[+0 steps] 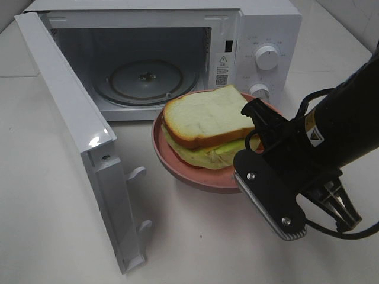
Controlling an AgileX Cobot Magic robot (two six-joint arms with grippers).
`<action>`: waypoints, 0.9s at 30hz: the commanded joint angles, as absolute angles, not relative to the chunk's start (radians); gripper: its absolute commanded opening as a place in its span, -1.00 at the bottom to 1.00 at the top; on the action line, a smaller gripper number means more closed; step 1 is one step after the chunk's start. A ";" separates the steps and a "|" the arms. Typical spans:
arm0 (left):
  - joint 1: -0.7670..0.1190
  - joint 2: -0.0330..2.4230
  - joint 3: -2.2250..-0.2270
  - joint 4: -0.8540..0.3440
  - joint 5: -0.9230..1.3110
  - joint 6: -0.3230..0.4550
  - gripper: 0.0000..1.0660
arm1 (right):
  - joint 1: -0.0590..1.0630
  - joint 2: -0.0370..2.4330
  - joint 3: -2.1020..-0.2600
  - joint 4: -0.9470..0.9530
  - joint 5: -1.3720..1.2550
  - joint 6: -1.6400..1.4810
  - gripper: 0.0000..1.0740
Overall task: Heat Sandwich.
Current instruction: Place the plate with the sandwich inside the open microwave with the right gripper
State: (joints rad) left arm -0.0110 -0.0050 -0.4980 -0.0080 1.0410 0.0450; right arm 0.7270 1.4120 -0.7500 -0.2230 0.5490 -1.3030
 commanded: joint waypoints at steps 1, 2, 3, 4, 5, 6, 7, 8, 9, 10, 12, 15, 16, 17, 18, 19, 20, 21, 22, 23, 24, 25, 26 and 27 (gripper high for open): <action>-0.008 -0.033 -0.495 -0.007 1.037 0.042 0.96 | 0.721 1.406 -0.749 -0.208 0.507 -1.329 -0.99; -0.008 -0.033 -0.495 -0.007 1.037 0.042 0.96 | 0.721 1.409 -0.749 -0.208 0.505 -1.329 -0.99; -0.008 -0.033 -0.495 -0.007 1.037 0.042 0.96 | 0.721 1.414 -0.749 -0.203 0.501 -1.329 -0.99; -0.008 -0.033 -0.495 -0.007 1.037 0.042 0.96 | 0.721 1.417 -0.749 -0.201 0.497 -1.331 -0.99; -0.008 -0.033 -0.495 -0.007 1.037 0.042 0.96 | 0.721 1.417 -0.749 -0.201 0.497 -1.331 -0.99; -0.008 -0.033 -0.495 -0.007 1.037 0.042 0.96 | 0.721 1.424 -0.749 -0.198 0.495 -1.333 -0.99; -0.008 -0.033 -0.495 -0.007 1.037 0.042 0.96 | 0.721 1.429 -0.749 -0.196 0.487 -1.334 -0.99; -0.008 -0.033 -0.495 -0.007 1.037 0.042 0.96 | 0.721 1.441 -0.753 -0.196 0.480 -1.334 -0.99; -0.008 -0.033 -0.495 -0.007 1.037 0.042 0.96 | 0.723 1.449 -0.761 -0.195 0.480 -1.334 -0.99; -0.008 -0.033 -0.495 -0.007 1.037 0.042 0.96 | 0.723 1.449 -0.761 -0.195 0.480 -1.334 -0.99; -0.008 -0.033 -0.495 -0.007 1.037 0.042 0.96 | 0.723 1.471 -0.790 -0.175 0.480 -1.338 -0.99; -0.008 -0.033 -0.495 -0.007 1.037 0.042 0.96 | 0.723 1.485 -0.808 -0.170 0.482 -1.345 -0.99; -0.008 -0.033 -0.495 -0.007 1.037 0.042 0.96 | 0.723 1.492 -0.818 -0.170 0.483 -1.345 -0.99; -0.008 -0.033 -0.495 -0.007 1.037 0.042 0.96 | 0.723 1.510 -0.835 -0.169 0.485 -1.345 -0.99; -0.008 -0.033 -0.495 -0.007 1.037 0.042 0.96 | 0.723 1.518 -0.841 -0.168 0.485 -1.345 -0.99; -0.008 -0.033 -0.495 -0.007 1.037 0.042 0.96 | 0.723 1.518 -0.841 -0.168 0.485 -1.345 -0.99; -0.008 -0.033 -0.495 -0.007 1.037 0.042 0.96 | 0.723 1.528 -0.850 -0.162 0.484 -1.347 -0.99; -0.008 -0.033 -0.495 -0.007 1.037 0.042 0.96 | 0.723 1.546 -0.866 -0.149 0.484 -1.360 -0.99; -0.008 -0.033 -0.495 -0.007 1.037 0.042 0.96 | 0.723 1.554 -0.876 -0.146 0.483 -1.363 -0.99; -0.008 -0.033 -0.495 -0.007 1.037 0.042 0.96 | 0.723 1.554 -0.876 -0.146 0.483 -1.363 -0.99; -0.008 -0.033 -0.495 -0.007 1.037 0.042 0.96 | 0.723 1.561 -0.883 -0.145 0.481 -1.364 -0.99; -0.008 -0.033 -0.495 -0.007 1.037 0.042 0.96 | 0.723 1.568 -0.893 -0.145 0.481 -1.365 -0.99; -0.008 -0.033 -0.495 -0.007 1.037 0.042 0.96 | 0.723 1.582 -0.913 -0.145 0.480 -1.366 -0.99; -0.008 -0.033 -0.495 -0.007 1.037 0.042 0.96 | 0.723 1.589 -0.924 -0.145 0.480 -1.366 -0.99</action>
State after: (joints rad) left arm -0.0110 -0.0050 -0.4980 -0.0080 1.0410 0.0450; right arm 0.7270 1.5770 -0.8910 -0.1490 0.5080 -1.3540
